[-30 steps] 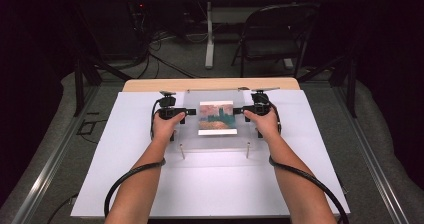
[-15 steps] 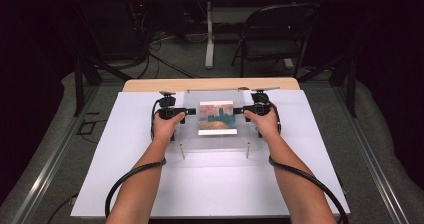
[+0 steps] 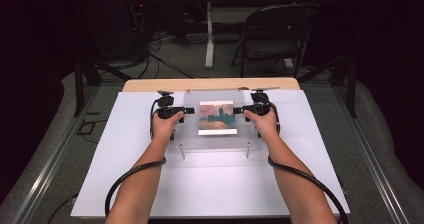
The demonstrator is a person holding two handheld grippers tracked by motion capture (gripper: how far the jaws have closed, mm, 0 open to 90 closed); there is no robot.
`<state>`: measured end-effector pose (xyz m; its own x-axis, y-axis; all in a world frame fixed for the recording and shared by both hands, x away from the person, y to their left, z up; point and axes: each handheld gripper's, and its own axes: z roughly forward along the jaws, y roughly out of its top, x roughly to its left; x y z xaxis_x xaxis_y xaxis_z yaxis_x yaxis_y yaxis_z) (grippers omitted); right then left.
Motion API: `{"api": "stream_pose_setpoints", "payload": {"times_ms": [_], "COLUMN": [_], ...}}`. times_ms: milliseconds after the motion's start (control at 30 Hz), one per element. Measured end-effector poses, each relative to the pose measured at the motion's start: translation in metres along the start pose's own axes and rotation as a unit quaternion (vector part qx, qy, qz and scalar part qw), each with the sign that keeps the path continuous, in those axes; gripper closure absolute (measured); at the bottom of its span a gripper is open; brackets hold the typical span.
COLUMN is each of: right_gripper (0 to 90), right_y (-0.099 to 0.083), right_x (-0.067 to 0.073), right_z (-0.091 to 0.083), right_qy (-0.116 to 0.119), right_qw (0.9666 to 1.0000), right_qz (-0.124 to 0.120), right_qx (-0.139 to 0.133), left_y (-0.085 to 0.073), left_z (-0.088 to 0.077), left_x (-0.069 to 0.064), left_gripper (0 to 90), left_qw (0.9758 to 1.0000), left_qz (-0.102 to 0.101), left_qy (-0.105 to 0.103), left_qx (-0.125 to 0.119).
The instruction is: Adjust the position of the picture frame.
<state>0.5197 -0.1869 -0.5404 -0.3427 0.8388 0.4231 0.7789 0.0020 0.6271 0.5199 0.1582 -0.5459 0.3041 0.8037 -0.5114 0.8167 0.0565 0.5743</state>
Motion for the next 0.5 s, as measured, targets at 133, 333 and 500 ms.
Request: {"api": "stream_pose_setpoints", "payload": {"times_ms": [133, 333, 500], "right_gripper": [32.2, 32.2, 32.2], "right_y": [0.0000, -0.0005, -0.0005], "right_x": [0.0000, 0.0003, 0.0014], "right_z": [-0.0003, -0.0017, -0.0026], "right_qy": [0.000, 0.001, 0.000], "right_qw": [1.0000, 1.0000, 0.9999], "right_qz": [-0.001, -0.002, -0.006], "right_qx": [0.000, -0.002, -0.009], "left_y": [0.0001, 0.0007, 0.0011], "left_z": [-0.0004, -0.0023, -0.0043], "left_x": [0.0002, 0.0005, -0.0007], "left_gripper": [38.9, 40.4, 41.1], "left_qw": [1.0000, 1.0000, 1.0000], "left_qz": [0.000, -0.001, -0.001], "left_qy": [0.000, -0.002, -0.003], "left_qx": [-0.002, -0.001, -0.005]}}
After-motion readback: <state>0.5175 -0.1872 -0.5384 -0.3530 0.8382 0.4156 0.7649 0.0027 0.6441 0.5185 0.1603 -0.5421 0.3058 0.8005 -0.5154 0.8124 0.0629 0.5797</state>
